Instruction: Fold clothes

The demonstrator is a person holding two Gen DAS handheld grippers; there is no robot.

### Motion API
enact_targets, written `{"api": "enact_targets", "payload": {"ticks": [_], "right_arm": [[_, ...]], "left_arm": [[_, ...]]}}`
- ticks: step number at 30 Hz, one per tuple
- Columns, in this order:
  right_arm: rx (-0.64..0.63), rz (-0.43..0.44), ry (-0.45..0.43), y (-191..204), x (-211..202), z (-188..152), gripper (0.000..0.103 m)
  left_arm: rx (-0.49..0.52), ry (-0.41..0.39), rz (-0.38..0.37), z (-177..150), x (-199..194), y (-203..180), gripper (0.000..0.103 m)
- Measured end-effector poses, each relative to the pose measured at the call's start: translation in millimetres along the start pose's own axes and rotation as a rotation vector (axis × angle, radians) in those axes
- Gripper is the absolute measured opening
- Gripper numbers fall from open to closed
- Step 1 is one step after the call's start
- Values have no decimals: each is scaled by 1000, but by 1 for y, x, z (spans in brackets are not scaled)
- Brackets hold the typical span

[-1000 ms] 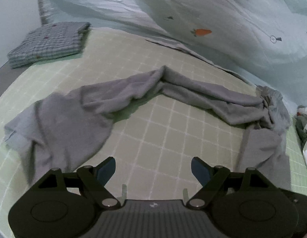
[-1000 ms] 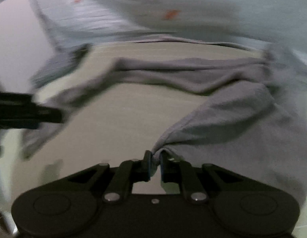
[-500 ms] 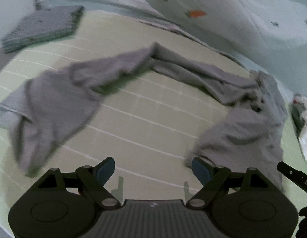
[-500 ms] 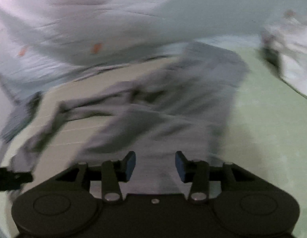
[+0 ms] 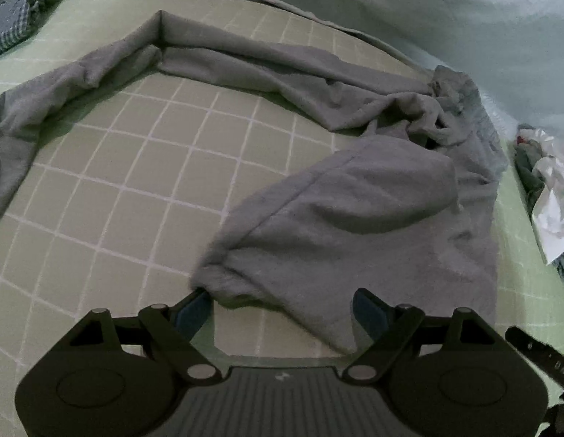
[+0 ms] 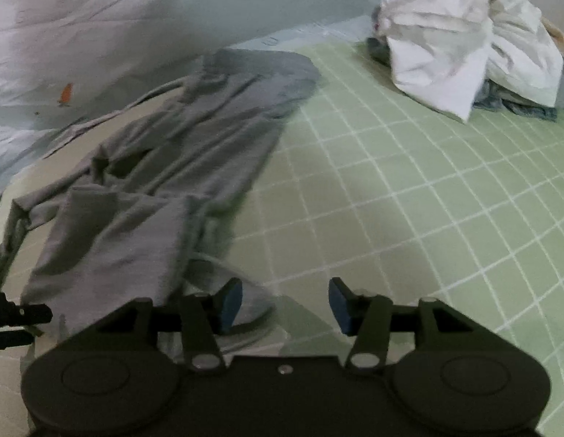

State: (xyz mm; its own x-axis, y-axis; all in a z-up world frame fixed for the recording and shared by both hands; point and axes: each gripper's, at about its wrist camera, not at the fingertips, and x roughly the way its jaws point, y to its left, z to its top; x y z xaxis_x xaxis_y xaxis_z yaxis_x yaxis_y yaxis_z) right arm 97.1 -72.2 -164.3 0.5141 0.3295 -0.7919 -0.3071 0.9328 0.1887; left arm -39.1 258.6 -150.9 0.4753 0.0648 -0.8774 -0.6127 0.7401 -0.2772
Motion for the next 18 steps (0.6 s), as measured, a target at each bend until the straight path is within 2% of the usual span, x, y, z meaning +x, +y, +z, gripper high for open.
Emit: {"api": "enact_targets", "payload": {"ticks": [2,3,4,5,8,10,13,18], "right_arm": [[9,-5,8,-5,5,2,55],[14,-8,12,-8,7,3,55],[17,-9,16,-9,10,4,55],[18,-6,18,-8,12,6,55],[15,6,21,-4,15,8,54],[9,6,23,3,17,10,54],[-3,17,22,17,17,6,54],[-29,39,23,43,16,-2,54]], "left_arm": [[12,-16,16,0,0,-3,68],[30,-20,31,0,0,-3,49],[49,-24,45,1,-1,-4,20],[56,-26,50,2,-2,-2,13],[24,-33,41,4,-11,13,12],[29,-64,83,4,-22,23,12],[41,-136,204,6,-46,44,12],[-16,-266,418,17,-90,103,11]]}}
